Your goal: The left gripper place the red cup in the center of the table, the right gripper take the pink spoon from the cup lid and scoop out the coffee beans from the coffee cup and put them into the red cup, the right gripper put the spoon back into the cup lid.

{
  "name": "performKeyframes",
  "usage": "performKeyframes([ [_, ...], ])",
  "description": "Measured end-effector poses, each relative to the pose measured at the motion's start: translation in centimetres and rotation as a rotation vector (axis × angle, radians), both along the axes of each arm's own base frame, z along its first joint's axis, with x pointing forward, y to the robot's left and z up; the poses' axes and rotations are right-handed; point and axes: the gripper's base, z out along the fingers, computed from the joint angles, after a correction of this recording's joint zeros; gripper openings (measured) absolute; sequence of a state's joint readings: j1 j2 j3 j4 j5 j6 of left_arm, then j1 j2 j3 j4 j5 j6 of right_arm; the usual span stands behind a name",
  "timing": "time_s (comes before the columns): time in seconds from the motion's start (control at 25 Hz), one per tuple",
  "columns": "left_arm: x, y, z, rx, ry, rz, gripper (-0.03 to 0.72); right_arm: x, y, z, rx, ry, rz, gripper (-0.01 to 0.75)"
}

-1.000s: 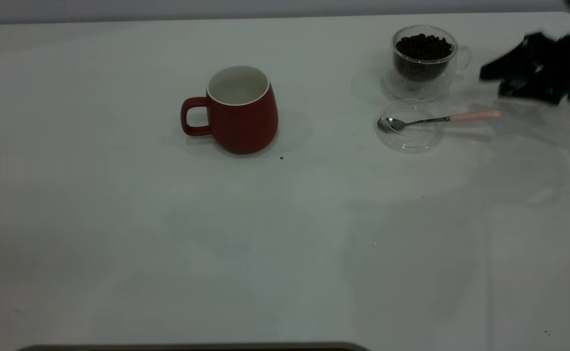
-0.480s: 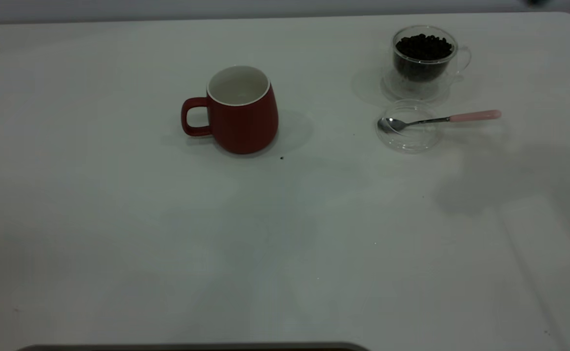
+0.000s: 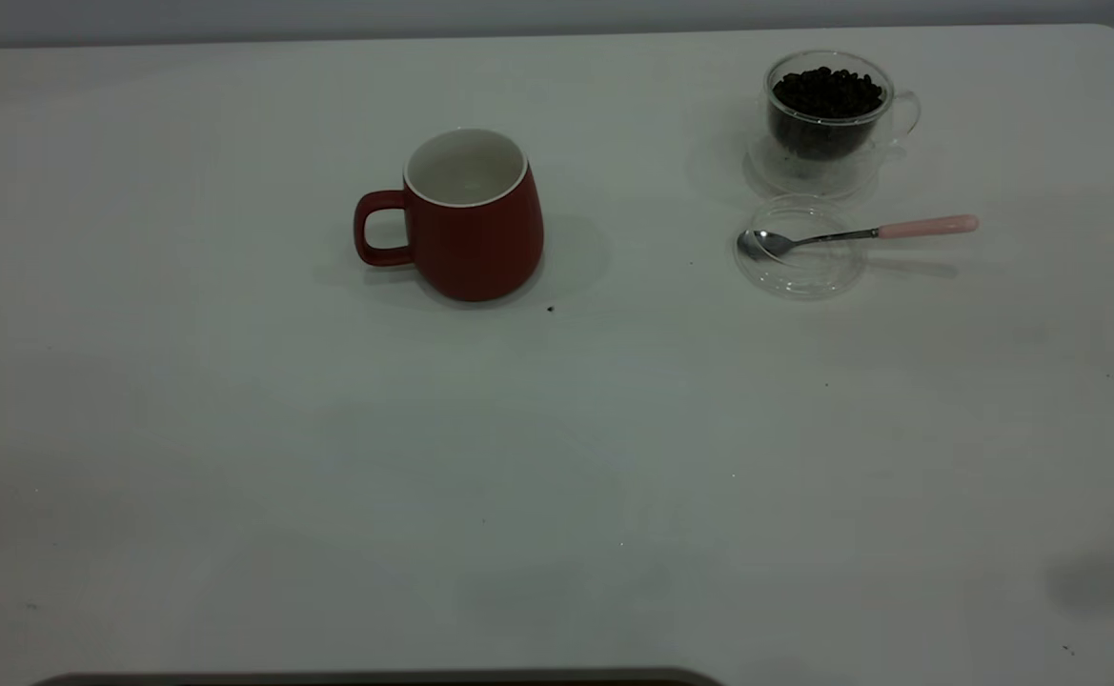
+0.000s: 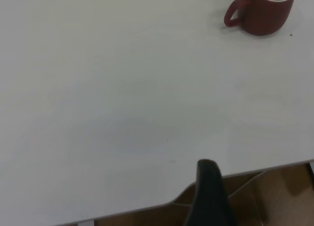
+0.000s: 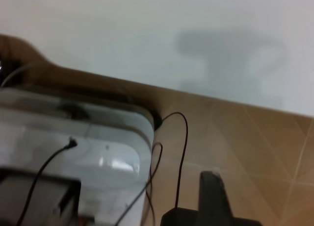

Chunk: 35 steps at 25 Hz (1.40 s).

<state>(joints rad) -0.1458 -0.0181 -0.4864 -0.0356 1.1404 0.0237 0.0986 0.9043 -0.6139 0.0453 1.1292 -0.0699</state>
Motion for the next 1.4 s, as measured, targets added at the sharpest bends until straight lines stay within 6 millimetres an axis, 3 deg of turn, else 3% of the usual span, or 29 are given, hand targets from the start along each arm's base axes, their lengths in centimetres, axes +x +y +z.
performKeyframes([
  [0.2, 0.0, 0.0, 0.0, 0.0, 0.0, 0.0, 0.587, -3.4, -1.0, -1.6, 0.022, -0.087, -0.104, 0.537],
  [0.68, 0.0, 0.0, 0.0, 0.0, 0.0, 0.0, 0.587, -6.8, -1.1, 0.3, 0.042, -0.355, -0.124, 0.535],
  [1.08, 0.0, 0.0, 0.0, -0.002, 0.0, 0.001, 0.587, -12.5, -1.1, 1.3, 0.065, -0.724, -0.114, 0.535],
  [1.4, 0.0, 0.0, 0.0, -0.001, 0.001, 0.001, 0.587, -12.7, -1.1, 1.3, 0.065, -0.723, -0.115, 0.535],
])
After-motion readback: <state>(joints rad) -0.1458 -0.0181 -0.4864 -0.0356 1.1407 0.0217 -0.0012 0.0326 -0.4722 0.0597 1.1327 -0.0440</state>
